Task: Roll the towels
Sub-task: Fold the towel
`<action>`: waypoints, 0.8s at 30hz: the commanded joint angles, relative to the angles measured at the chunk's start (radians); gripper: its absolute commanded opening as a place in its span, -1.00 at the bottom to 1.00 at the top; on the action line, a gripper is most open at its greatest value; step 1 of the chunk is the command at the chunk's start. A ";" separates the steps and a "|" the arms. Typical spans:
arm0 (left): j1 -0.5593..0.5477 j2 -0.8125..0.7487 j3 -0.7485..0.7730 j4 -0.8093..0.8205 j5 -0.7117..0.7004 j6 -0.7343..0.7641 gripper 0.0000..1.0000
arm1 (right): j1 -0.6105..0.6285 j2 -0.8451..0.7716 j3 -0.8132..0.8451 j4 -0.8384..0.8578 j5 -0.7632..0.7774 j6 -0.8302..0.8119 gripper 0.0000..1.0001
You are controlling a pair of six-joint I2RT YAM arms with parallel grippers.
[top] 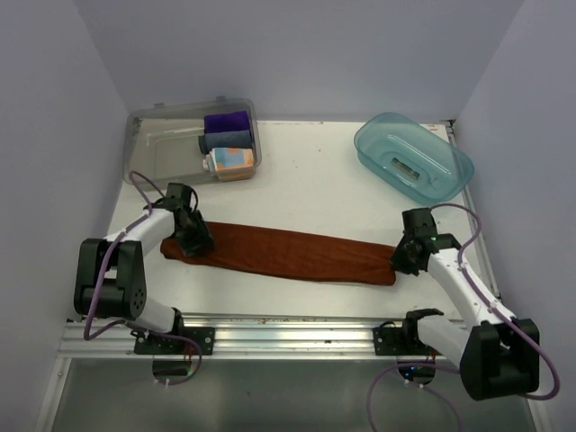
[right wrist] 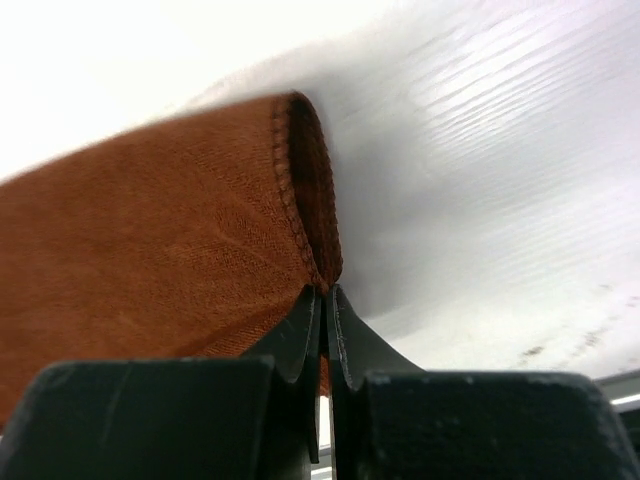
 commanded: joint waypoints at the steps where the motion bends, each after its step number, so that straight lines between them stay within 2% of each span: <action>1: -0.079 0.033 -0.087 0.121 0.058 -0.046 -0.05 | -0.003 -0.098 0.099 -0.109 0.169 0.006 -1.00; 5: -0.165 0.008 -0.104 0.145 0.085 -0.102 -0.05 | -0.006 -0.147 0.219 -0.204 0.234 -0.014 -1.00; 9: -0.298 0.011 -0.092 0.152 0.092 -0.176 -0.05 | -0.005 -0.180 0.305 -0.282 0.312 -0.029 -1.00; 17: -0.557 0.080 0.031 0.178 0.095 -0.279 -0.05 | -0.005 -0.215 0.457 -0.364 0.380 -0.083 -1.00; 21: -0.689 0.146 0.118 0.164 0.098 -0.285 -0.05 | -0.003 -0.224 0.526 -0.359 0.299 -0.152 -1.00; 24: -0.702 0.139 0.175 0.113 0.079 -0.257 -0.05 | -0.002 -0.217 0.566 -0.353 0.214 -0.184 -1.00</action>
